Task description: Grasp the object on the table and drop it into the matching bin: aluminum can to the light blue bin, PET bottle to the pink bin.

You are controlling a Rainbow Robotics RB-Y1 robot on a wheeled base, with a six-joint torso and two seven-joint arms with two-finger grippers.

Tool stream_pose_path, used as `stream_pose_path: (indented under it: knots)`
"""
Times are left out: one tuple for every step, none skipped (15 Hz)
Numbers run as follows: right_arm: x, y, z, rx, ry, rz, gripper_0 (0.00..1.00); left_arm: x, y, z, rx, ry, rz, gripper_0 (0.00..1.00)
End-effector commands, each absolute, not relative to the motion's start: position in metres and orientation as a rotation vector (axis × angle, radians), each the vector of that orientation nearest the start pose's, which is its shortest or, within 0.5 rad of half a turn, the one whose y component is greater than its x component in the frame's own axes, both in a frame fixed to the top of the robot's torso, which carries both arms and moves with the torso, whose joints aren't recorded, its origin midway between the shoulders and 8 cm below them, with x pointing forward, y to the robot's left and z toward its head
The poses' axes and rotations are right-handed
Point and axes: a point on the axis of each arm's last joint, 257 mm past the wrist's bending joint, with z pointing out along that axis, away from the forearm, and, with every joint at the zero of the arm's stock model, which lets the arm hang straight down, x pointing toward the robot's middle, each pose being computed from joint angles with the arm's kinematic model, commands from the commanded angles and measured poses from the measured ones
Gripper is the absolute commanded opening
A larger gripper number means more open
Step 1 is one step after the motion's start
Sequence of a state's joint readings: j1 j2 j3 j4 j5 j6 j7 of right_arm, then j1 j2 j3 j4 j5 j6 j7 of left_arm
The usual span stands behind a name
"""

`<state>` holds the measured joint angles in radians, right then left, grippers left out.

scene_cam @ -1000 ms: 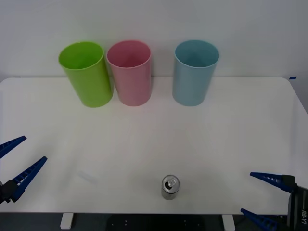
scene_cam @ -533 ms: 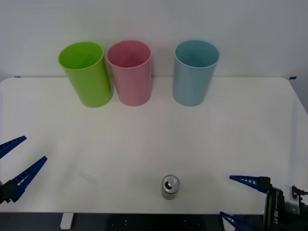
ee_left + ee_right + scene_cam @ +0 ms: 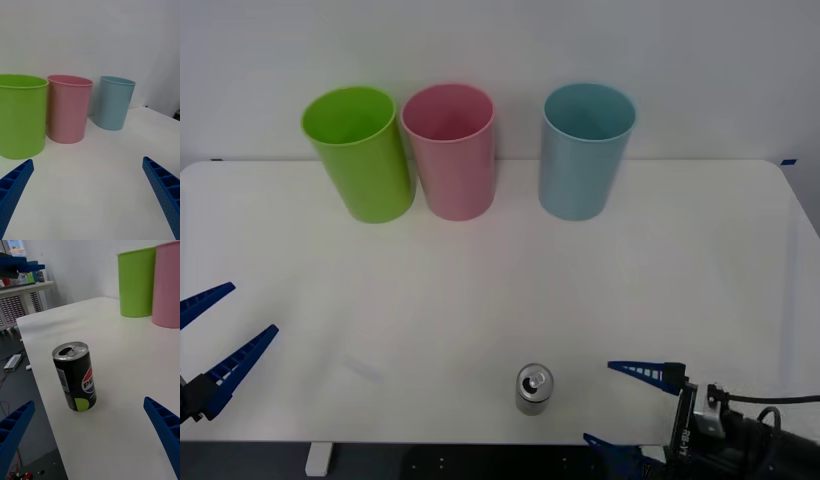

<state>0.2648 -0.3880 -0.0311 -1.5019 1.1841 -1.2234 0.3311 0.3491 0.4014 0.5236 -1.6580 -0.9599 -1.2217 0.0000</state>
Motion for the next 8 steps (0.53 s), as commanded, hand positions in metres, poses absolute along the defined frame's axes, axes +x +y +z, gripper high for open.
stream_pose_path:
  knots:
    - [0.311,-0.129,-0.314,-0.967,1.473,0.758,1.0,0.342,0.33,-0.169,0.465,1.441,-0.567,1.0]
    - [0.315,-0.122,-0.314,-0.972,1.466,0.753,1.0,0.342,0.33,-0.169,0.465,1.441,-0.567,1.0]
    - [0.316,-0.117,-0.315,-0.972,1.467,0.754,1.0,0.342,0.33,-0.169,0.465,1.441,-0.567,1.0]
    - [0.319,-0.111,-0.318,-0.975,1.471,0.75,1.0,0.342,0.33,-0.169,0.465,1.441,-0.567,1.0]
    - [0.321,-0.106,-0.319,-0.976,1.473,0.747,1.0,0.342,0.33,-0.169,0.465,1.441,-0.567,1.0]
    - [0.323,-0.101,-0.319,-0.973,1.473,0.745,1.0,0.342,0.33,-0.169,0.465,1.441,-0.567,1.0]
    - [0.324,-0.097,-0.32,-0.972,1.472,0.742,1.0,0.342,0.33,-0.169,0.465,1.441,-0.567,1.0]
    - [0.326,-0.092,-0.321,-0.975,1.472,0.74,1.0,0.342,0.33,-0.169,0.465,1.441,-0.567,1.0]
